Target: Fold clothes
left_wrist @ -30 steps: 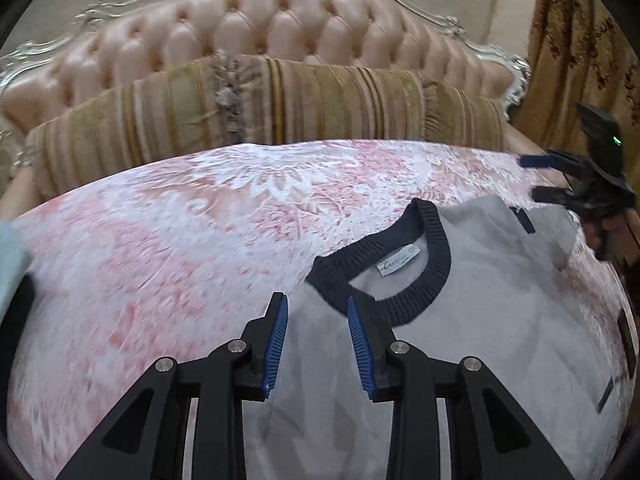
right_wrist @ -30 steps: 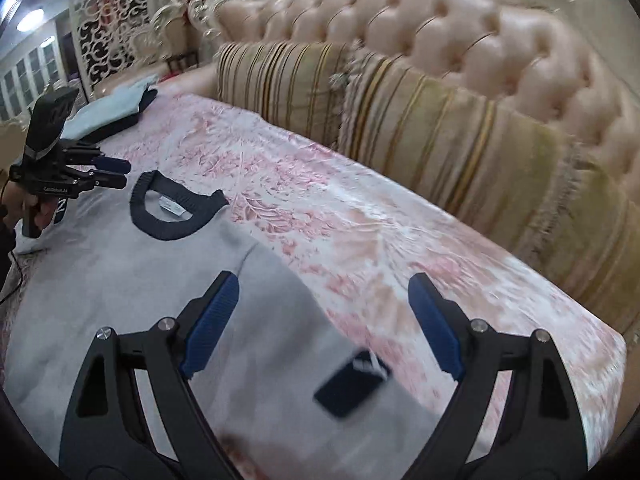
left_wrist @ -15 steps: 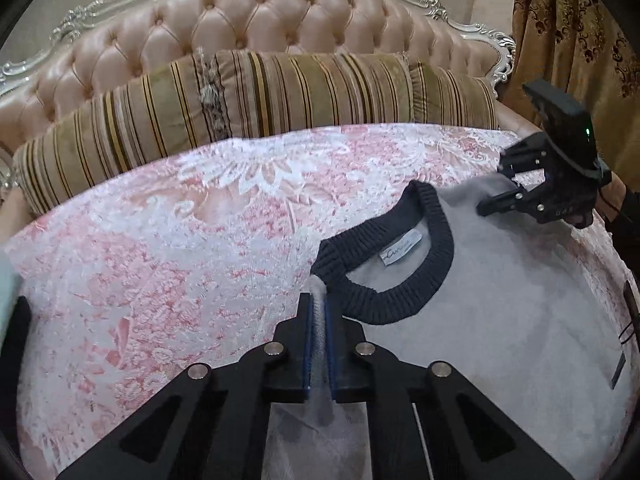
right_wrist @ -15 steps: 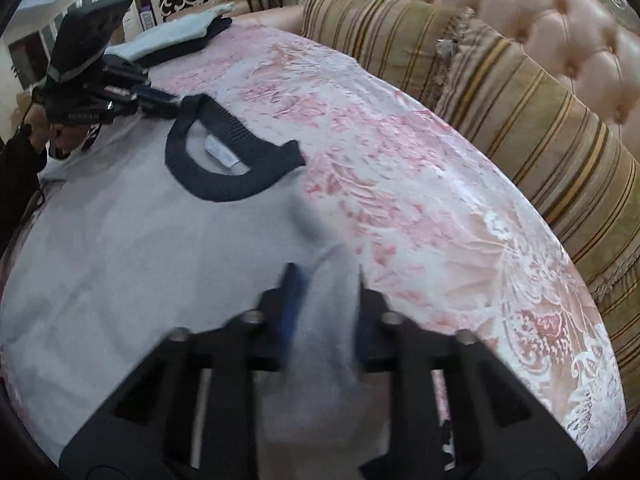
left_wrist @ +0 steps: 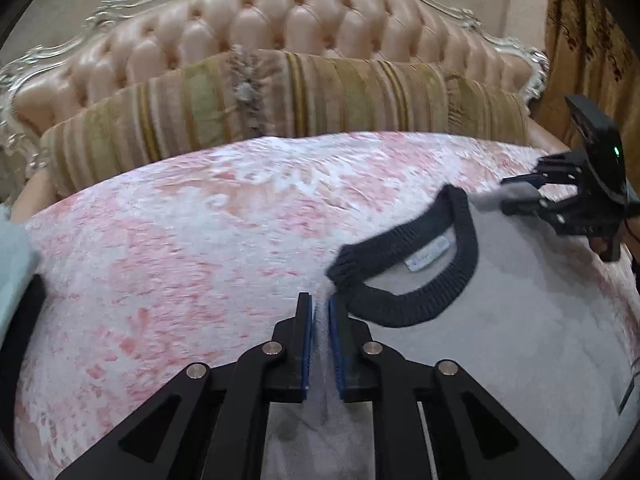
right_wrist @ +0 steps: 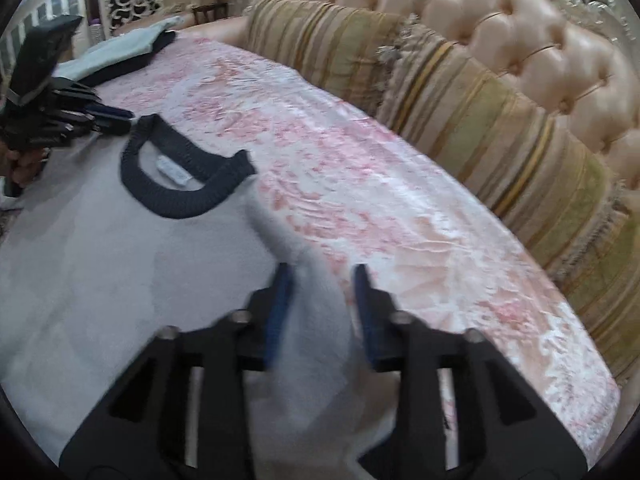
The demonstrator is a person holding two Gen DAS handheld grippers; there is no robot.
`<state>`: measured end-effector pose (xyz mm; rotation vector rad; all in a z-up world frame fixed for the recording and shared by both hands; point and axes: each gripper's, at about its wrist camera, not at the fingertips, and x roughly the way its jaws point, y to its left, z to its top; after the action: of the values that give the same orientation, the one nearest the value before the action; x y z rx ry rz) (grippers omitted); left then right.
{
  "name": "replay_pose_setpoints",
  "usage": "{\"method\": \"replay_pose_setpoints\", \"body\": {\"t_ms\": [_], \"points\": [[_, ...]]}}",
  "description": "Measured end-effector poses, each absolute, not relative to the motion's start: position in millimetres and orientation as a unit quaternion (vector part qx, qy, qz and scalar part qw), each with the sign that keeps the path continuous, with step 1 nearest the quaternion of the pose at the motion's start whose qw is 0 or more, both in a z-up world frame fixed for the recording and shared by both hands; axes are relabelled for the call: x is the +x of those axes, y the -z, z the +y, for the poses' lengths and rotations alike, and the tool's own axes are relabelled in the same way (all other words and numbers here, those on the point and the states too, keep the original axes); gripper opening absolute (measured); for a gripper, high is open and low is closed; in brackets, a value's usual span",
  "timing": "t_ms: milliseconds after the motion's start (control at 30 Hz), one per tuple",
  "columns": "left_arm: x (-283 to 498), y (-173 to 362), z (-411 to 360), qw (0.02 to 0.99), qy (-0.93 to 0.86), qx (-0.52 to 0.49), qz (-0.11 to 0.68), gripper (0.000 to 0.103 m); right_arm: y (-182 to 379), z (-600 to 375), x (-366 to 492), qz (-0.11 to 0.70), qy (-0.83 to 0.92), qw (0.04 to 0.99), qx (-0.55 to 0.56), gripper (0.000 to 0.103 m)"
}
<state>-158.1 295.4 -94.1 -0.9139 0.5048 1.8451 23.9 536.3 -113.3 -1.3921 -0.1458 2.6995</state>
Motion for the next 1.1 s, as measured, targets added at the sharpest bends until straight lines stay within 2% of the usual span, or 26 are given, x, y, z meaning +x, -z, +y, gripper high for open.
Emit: {"method": "replay_pose_setpoints", "body": {"t_ms": [33,200,300,467,567,700,833,900,1067,1100], "points": [[-160,89,289,0.480,-0.767,-0.376,0.201,0.027,111,539,26,-0.050,-0.887,0.063,-0.455,0.057],[-143,58,238,0.415,-0.820,-0.347,0.186,0.029,81,545,53,-0.038,-0.901,0.115,-0.417,0.065],[-118,53,217,0.401,-0.831,-0.341,0.179,0.033,69,536,63,-0.056,-0.907,0.137,-0.394,0.089],[-93,88,215,0.364,-0.829,-0.376,0.195,0.029,71,544,63,-0.055,-0.894,0.207,-0.393,0.089],[-85,108,215,0.366,-0.818,-0.393,0.208,0.027,68,539,81,0.006,-0.905,0.165,-0.391,0.089],[-81,109,207,0.343,-0.834,-0.383,0.201,0.030,90,495,90,-0.060,-0.901,0.128,-0.409,0.089],[-72,107,196,0.304,-0.851,-0.372,0.211,0.030,117,506,88,-0.054,-0.881,0.174,-0.437,0.087],[-71,108,190,0.291,-0.856,-0.370,0.215,0.030,119,517,98,-0.030,-0.884,0.179,-0.430,0.087],[-66,107,184,0.266,-0.864,-0.365,0.222,0.030,112,518,108,-0.061,-0.874,0.237,-0.420,0.087],[-65,107,183,0.261,-0.866,-0.363,0.223,0.030,109,521,111,-0.045,-0.876,0.241,-0.416,0.087]]}}
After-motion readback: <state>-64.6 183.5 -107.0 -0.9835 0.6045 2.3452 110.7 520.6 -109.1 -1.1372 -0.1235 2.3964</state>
